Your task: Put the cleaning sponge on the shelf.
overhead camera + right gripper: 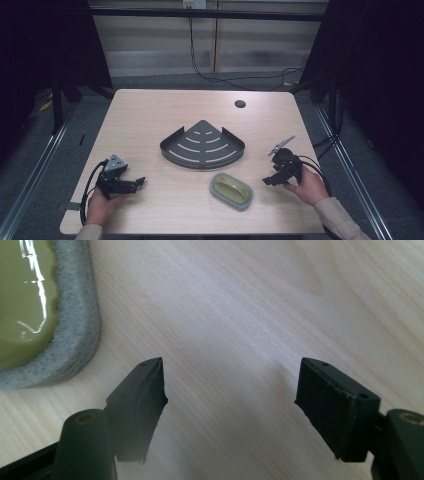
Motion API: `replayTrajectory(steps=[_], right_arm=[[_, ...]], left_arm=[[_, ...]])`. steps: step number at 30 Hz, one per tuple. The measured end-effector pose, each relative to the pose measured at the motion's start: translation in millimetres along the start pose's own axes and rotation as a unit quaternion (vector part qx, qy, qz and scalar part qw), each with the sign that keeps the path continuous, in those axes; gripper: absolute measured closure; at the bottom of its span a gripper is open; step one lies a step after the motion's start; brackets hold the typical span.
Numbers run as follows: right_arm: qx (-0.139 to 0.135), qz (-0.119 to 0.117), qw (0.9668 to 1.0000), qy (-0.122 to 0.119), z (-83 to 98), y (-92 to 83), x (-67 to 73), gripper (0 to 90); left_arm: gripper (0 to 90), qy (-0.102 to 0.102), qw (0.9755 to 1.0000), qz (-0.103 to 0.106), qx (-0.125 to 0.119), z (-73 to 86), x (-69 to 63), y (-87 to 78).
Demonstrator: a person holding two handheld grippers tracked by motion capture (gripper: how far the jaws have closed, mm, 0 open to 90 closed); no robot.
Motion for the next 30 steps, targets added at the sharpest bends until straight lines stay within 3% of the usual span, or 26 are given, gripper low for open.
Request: replayTrajectory(steps=[5,10,19,24,30], right_arm=[[0.031,0.013,0.9989,-0.034,-6.2,-8.5,8.2,27.4],[0.045,0.011,0.9978,-0.046,-14.8,-17.8,19.0,28.2],[0.06,0.028,0.9933,-0.094,-29.1,-30.7,32.6,28.4],[0.061,0.026,0.9921,-0.106,-37.6,-37.3,38.8,30.8],[0.065,0.018,0.9925,-0.102,-44.0,-41.9,45.1,31.3]], left_arm=[[14.5,0.0,1.0,0.0,0.0,0.0,0.1,0.0],[14.5,0.0,1.0,0.0,0.0,0.0,0.0,0.0],[14.5,0.0,1.0,0.0,0.0,0.0,-0.1,0.0],[14.5,-0.002,1.0,0.001,-0.001,-0.1,-0.3,0.1],[14.5,0.0,1.0,0.0,0.0,0.0,0.1,0.0]])
Point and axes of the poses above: each handheld gripper's, and its own axes: y roughly forward along the jaws, z roughly out of its underside, x roughly to its left, the point moved 8 cm from there along y, roughly forward along the jaws, and after that the axes turned 9 degrees about x, right-handed, at the moved point
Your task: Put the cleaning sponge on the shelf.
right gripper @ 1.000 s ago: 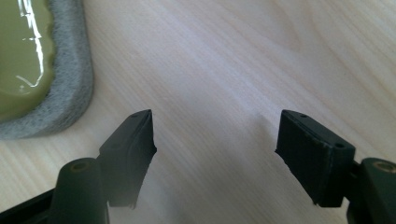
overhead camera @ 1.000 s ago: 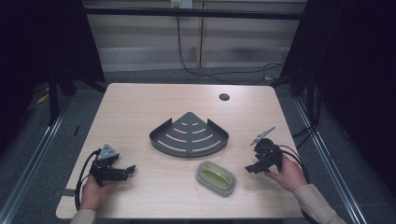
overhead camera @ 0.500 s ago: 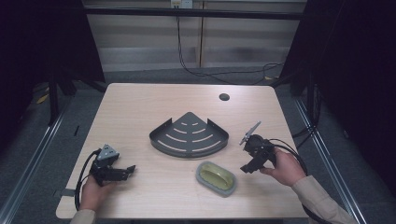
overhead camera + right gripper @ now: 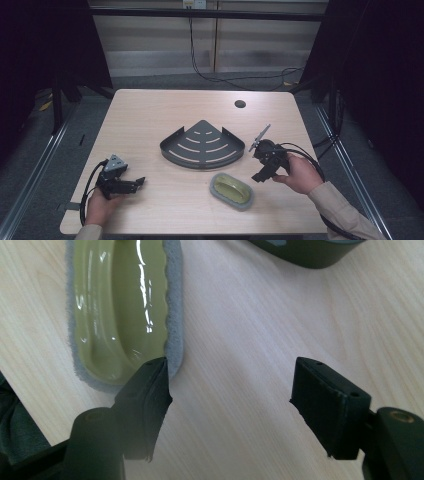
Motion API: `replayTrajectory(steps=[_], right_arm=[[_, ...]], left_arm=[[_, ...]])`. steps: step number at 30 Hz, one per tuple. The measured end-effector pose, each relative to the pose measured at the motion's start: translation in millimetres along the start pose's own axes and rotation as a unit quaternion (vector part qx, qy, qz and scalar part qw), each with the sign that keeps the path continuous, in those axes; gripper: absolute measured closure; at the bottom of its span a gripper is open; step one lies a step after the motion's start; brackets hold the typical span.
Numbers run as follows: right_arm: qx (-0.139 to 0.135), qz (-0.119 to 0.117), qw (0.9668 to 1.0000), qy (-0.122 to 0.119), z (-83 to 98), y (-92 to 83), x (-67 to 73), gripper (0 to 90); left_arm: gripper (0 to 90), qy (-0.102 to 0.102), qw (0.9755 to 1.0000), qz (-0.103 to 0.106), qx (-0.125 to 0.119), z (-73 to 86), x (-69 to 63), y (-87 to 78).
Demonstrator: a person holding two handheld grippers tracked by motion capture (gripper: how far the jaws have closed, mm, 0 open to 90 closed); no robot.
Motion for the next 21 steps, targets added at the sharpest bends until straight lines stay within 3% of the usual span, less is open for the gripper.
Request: replayTrajectory(steps=[9,21], right_arm=[[0.008,-0.007,0.9999,-0.004,-12.9,-4.4,11.0,34.4],[0.021,-0.017,0.9991,-0.032,-26.8,-2.6,29.4,36.9]], left_arm=[[14.5,-0.001,1.0,0.0,0.001,0.2,-0.1,-0.1],[14.5,-0.001,1.0,0.0,0.001,0.1,-0.1,-0.1]])
Point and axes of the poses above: each handheld gripper's, and its own axes: y roughly forward along the jaws, z roughly out of its underside, x roughly to its left, the point moved 8 cm from there along y, roughly forward along the jaws, and after that the axes turned 9 degrees about x, right-handed, at the moved point
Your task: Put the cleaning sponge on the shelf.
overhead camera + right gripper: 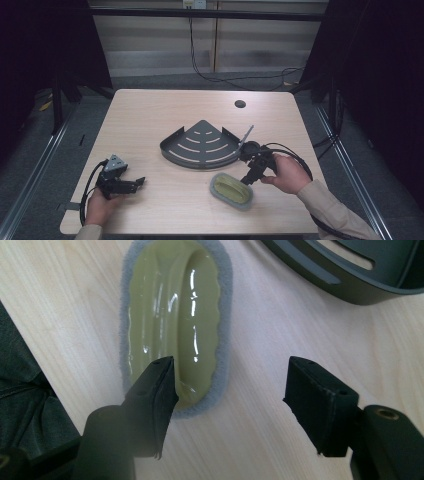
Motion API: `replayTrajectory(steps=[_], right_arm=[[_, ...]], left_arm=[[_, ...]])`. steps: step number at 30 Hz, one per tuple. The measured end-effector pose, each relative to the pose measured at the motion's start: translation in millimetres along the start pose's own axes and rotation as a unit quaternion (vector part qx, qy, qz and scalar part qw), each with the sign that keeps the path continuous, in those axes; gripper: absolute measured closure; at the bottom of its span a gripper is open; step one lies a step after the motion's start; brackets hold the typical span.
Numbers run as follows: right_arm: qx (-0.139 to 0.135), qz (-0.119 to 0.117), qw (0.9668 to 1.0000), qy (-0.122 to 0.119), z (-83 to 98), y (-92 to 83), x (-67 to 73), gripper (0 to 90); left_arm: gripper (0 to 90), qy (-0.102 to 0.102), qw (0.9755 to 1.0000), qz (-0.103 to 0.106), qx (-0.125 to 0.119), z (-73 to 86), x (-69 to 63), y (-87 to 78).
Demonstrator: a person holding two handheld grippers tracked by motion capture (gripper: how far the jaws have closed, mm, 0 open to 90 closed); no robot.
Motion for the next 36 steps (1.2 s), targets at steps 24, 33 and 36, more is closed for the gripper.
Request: replayTrajectory(steps=[24,33,36], right_arm=[[0.022,-0.009,0.999,-0.037,-22.3,7.0,25.7,41.2],[0.037,-0.003,0.998,-0.052,-26.0,14.7,29.8,45.5],[0.041,-0.001,0.9977,-0.053,-26.2,16.9,29.7,47.1]], left_arm=[[14.5,0.0,1.0,0.0,0.0,0.0,0.0,0.0],[14.4,-0.001,1.0,0.0,0.0,0.0,-0.1,0.0],[14.4,-0.001,1.0,0.001,0.0,0.0,-0.1,0.0]])
Point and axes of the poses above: each handheld gripper's, and its own axes: y roughly forward along the jaws, z roughly out of its underside, x roughly to its left, the point moved 8 cm from there along y, roughly forward along the jaws, and after that the axes turned 9 degrees about x, right-handed, at the moved point
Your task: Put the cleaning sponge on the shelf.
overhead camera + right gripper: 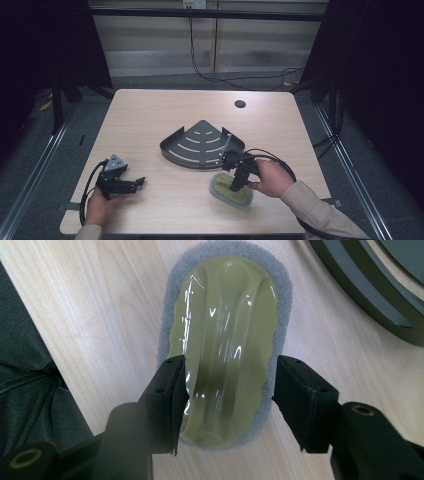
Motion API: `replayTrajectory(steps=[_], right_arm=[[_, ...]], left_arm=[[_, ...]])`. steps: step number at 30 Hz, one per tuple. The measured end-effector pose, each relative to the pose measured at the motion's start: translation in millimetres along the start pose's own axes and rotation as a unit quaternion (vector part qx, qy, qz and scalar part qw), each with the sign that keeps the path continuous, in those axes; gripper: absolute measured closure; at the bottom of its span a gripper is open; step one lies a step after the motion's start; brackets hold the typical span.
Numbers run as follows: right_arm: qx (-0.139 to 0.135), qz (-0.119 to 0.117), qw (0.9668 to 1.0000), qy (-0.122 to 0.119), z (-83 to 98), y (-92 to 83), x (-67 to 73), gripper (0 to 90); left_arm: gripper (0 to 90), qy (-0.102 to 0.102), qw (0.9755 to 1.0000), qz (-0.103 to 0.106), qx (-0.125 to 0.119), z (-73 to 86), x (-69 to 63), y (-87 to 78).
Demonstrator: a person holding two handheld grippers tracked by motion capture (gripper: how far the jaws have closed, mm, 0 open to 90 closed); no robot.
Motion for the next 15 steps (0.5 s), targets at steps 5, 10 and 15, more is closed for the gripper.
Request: replayTrajectory(steps=[5,10,15], right_arm=[[0.002,-0.003,1.0,0.009,-0.1,1.7,-1.3,54.0],[0.008,-0.004,0.9999,0.006,1.1,3.2,-0.8,67.8],[0.009,0.001,1.0,0.002,3.2,1.7,-1.3,71.0]], left_arm=[[14.4,0.0,1.0,0.0,0.0,0.0,0.0,0.0],[14.4,0.001,1.0,0.0,0.0,0.1,0.1,0.0],[14.4,0.001,1.0,0.0,0.0,-0.1,0.1,0.0]])
Point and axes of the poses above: each handheld gripper's, and its own axes: y roughly forward along the jaws, z roughly out of its underside, x roughly to its left, the point moved 8 cm from there along y, roughly forward along the jaws, and after that the axes turned 9 degrees about x, right-handed, at the moved point
